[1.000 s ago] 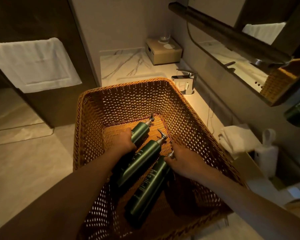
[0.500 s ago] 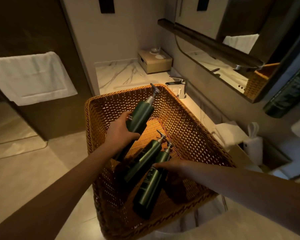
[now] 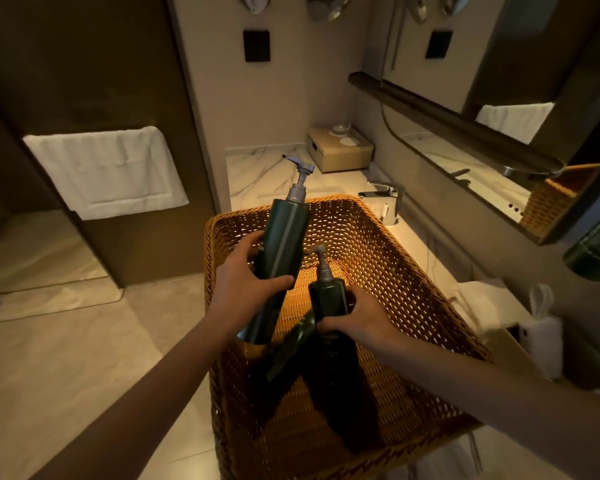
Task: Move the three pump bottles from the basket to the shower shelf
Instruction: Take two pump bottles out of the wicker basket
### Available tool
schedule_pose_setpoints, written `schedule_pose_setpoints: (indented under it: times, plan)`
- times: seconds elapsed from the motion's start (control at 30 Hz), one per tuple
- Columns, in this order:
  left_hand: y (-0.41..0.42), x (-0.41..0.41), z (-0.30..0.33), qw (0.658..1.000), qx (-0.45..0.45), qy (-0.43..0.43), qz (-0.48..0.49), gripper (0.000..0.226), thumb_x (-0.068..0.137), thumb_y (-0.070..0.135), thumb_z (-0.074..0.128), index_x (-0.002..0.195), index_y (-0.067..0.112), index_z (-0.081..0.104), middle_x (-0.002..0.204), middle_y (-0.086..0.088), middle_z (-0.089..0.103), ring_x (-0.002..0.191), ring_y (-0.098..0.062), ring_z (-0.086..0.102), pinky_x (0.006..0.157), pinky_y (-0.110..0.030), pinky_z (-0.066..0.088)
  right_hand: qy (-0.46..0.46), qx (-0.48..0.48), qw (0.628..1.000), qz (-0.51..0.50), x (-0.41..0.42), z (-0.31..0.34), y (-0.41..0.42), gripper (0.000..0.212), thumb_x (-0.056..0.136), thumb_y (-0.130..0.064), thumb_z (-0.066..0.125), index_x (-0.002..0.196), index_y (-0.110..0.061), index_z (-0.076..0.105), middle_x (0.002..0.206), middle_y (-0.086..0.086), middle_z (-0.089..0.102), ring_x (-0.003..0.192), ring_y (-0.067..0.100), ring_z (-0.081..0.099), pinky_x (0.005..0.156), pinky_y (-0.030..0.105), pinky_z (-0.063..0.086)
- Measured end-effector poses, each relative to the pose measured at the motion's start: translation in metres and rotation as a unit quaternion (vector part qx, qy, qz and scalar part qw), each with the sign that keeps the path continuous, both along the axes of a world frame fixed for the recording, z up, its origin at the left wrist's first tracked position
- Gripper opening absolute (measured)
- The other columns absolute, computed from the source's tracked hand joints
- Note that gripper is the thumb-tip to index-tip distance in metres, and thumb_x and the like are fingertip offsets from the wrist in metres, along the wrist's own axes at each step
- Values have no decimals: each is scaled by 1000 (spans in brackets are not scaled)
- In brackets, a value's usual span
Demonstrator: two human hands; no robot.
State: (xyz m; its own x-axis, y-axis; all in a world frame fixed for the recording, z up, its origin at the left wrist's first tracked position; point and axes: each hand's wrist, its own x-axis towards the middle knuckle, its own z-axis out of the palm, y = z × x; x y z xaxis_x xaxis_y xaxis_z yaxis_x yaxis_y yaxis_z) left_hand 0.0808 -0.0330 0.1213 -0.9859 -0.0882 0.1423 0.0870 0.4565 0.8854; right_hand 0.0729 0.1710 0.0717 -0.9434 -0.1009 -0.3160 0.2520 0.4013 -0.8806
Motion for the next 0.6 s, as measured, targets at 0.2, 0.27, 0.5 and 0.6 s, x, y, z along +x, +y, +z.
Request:
schedule_pose_setpoints:
  times: [0.2, 0.27, 0.5, 0.6]
  plan:
    - [-13, 8, 44, 995, 74, 51, 39, 85, 60, 26, 82, 134, 33, 40, 121, 9, 58, 104, -7, 59, 88, -35, 53, 150, -38, 988, 19, -9, 71, 3, 54, 60, -24, 85, 97, -42, 50, 98, -25, 55, 92, -7, 48, 70, 18, 34]
    - [-24, 13, 54, 992, 84, 76, 63, 83, 58, 29, 82, 131, 34, 42, 113, 18, 60, 99, 0, 61, 80, -23, 54, 172, -59, 983, 18, -14, 87, -5, 53, 59, -26, 85, 92, -46, 50, 94, -30, 54, 88, -15, 46, 67, 17, 30]
    - [-112, 50, 72, 971, 134, 109, 163, 73, 47, 41, 81, 108, 61, 46, 102, 32, 63, 98, 8, 61, 74, -21, 52, 238, -125, 958, 103, -25, 123, -91, 47, 59, -24, 84, 94, -40, 55, 84, -44, 60, 81, -27, 51, 60, 6, 42]
    - [-165, 65, 68, 962, 134, 120, 206, 77, 46, 39, 80, 114, 56, 47, 104, 29, 63, 96, 8, 61, 75, -22, 50, 252, -135, 949, 133, -30, 136, -153, 52, 60, -27, 82, 97, -44, 50, 87, -37, 61, 81, -28, 50, 66, 10, 37]
